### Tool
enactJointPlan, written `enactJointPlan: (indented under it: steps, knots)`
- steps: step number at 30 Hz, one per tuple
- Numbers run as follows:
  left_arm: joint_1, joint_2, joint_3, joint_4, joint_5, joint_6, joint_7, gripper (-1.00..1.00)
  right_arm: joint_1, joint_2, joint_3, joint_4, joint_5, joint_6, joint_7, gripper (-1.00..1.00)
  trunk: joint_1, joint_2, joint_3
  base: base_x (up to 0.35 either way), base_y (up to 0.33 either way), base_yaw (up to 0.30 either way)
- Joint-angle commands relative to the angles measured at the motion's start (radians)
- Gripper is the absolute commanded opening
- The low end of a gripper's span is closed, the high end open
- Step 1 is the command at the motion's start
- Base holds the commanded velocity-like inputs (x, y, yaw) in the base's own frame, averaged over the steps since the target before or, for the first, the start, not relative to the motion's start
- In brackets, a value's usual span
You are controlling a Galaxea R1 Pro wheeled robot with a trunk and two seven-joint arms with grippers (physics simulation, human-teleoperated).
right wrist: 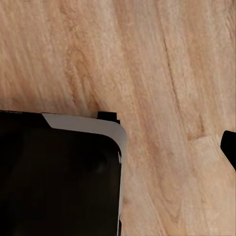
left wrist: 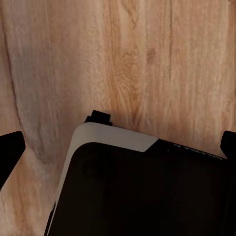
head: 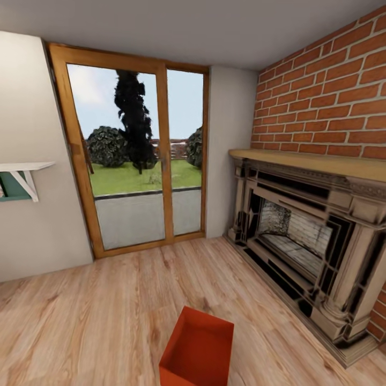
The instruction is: Move the two storage containers from the living room to the garage. In the garage, place one container on the floor and stack the other container on top of it (either order is fine).
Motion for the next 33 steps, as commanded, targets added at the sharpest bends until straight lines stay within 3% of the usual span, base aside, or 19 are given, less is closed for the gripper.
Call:
enactJointPlan:
  steps: [1, 16, 33]
  knots:
    - [-0.001, 0.000, -0.008, 0.000, 0.008, -0.001, 0.003, 1.00, -0.001, 0.001, 0.008, 0.003, -0.008, -0.005, 0.001, 1.00, 0.001, -0.001, -0.002, 0.220, 0.000, 0.000]
    - [-0.001, 0.000, -0.009, 0.000, 0.008, -0.001, 0.003, 1.00, -0.001, 0.004, 0.009, 0.003, -0.008, -0.004, 0.001, 1.00, 0.001, -0.001, -0.002, 0.220, 0.000, -0.006]
    - [-0.001, -0.001, -0.009, 0.000, 0.008, -0.001, 0.003, 1.00, -0.001, 0.007, 0.010, 0.003, -0.009, -0.002, 0.001, 1.00, 0.001, -0.001, -0.002, 0.211, 0.016, -0.225]
